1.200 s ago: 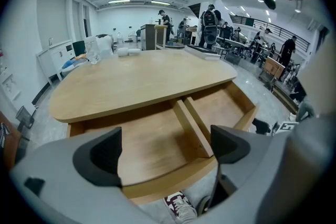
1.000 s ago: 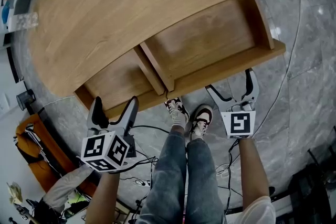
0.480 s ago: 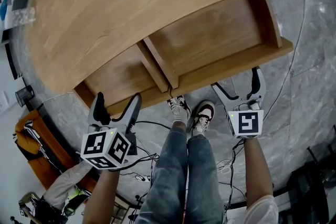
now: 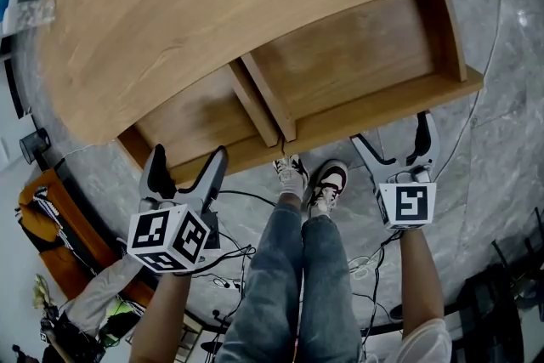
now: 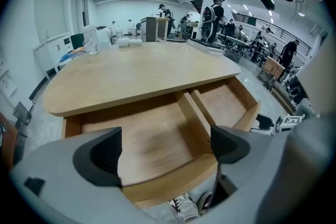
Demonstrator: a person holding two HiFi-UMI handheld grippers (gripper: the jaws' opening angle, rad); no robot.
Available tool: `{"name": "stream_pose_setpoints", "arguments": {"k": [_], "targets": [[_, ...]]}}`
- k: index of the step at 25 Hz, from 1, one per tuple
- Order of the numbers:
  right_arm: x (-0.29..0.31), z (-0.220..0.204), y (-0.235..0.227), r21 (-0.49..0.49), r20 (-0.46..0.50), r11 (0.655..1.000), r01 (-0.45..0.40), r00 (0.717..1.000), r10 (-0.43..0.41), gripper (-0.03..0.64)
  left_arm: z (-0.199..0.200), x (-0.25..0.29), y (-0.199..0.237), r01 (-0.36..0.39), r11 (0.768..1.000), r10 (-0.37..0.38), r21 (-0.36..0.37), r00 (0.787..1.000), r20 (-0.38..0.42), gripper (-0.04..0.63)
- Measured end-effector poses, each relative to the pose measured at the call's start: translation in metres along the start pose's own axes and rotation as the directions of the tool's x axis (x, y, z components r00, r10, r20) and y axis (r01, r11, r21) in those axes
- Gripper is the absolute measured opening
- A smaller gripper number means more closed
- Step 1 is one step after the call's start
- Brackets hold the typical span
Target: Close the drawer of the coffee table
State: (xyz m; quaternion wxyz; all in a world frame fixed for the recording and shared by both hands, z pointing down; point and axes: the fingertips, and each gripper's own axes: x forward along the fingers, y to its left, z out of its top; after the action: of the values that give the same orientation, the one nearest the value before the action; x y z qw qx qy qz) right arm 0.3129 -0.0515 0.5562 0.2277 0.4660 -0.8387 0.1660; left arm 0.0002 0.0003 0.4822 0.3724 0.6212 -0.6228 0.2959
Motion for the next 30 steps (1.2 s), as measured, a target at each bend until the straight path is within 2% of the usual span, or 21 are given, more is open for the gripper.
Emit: {"name": "stream_pose_setpoints", "arguments": {"k": [30], "targets": [[0.004, 0.041, -0.004, -0.050, -0.001, 0.999, 0.013, 1.000, -0.013, 0.584, 0.005, 0.000, 0.009, 0.011, 0.997, -0.009, -0.076, 1.000, 0.016, 0.523]]}}
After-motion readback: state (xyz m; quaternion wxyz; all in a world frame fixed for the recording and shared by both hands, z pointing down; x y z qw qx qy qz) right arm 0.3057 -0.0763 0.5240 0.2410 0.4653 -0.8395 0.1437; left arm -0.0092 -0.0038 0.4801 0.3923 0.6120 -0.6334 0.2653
